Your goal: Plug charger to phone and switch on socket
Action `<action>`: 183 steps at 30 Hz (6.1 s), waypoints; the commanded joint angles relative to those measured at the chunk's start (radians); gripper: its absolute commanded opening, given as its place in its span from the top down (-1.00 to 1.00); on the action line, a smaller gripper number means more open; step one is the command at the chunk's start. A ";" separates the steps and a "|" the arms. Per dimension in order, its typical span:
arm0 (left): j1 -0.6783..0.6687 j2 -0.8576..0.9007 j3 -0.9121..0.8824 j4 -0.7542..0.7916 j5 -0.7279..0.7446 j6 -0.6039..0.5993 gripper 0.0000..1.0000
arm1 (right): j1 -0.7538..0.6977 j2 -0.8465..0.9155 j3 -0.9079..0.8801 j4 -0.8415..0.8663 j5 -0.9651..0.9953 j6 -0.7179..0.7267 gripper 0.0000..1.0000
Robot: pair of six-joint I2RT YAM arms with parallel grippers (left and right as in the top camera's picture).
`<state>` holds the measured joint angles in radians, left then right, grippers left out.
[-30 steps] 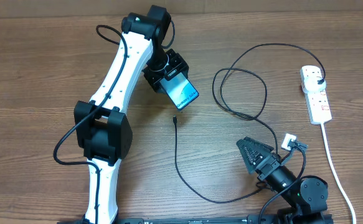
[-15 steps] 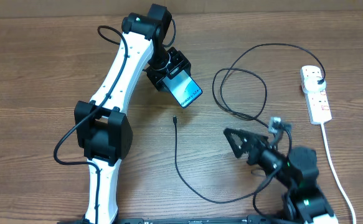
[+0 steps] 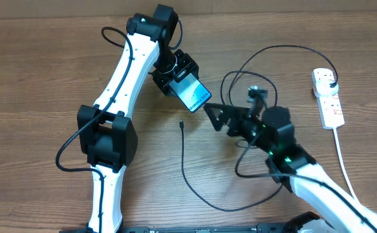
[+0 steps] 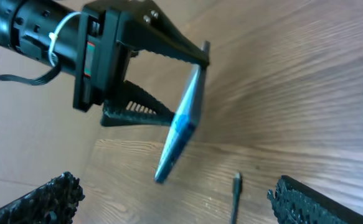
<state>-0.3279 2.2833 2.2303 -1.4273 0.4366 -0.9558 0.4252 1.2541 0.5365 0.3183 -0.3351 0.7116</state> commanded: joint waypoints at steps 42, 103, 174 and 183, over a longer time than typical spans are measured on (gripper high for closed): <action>-0.106 -0.013 0.027 0.049 0.078 -0.154 0.92 | 0.059 0.263 0.168 0.029 0.230 0.024 0.20; 0.042 -0.057 0.028 -0.009 -0.096 0.518 -0.36 | -0.235 0.167 0.193 0.008 -0.317 0.111 0.92; -0.043 -0.398 -0.969 1.742 0.146 -0.193 -0.99 | -0.115 0.455 0.199 0.592 0.116 0.854 0.92; -0.080 -0.398 -0.969 1.747 0.079 -0.379 -0.89 | -0.072 0.455 0.202 0.594 0.178 0.855 0.92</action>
<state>-0.4015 1.8763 1.2625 0.3141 0.5591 -1.2533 0.3424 1.7107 0.6979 0.8898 -0.1921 1.5772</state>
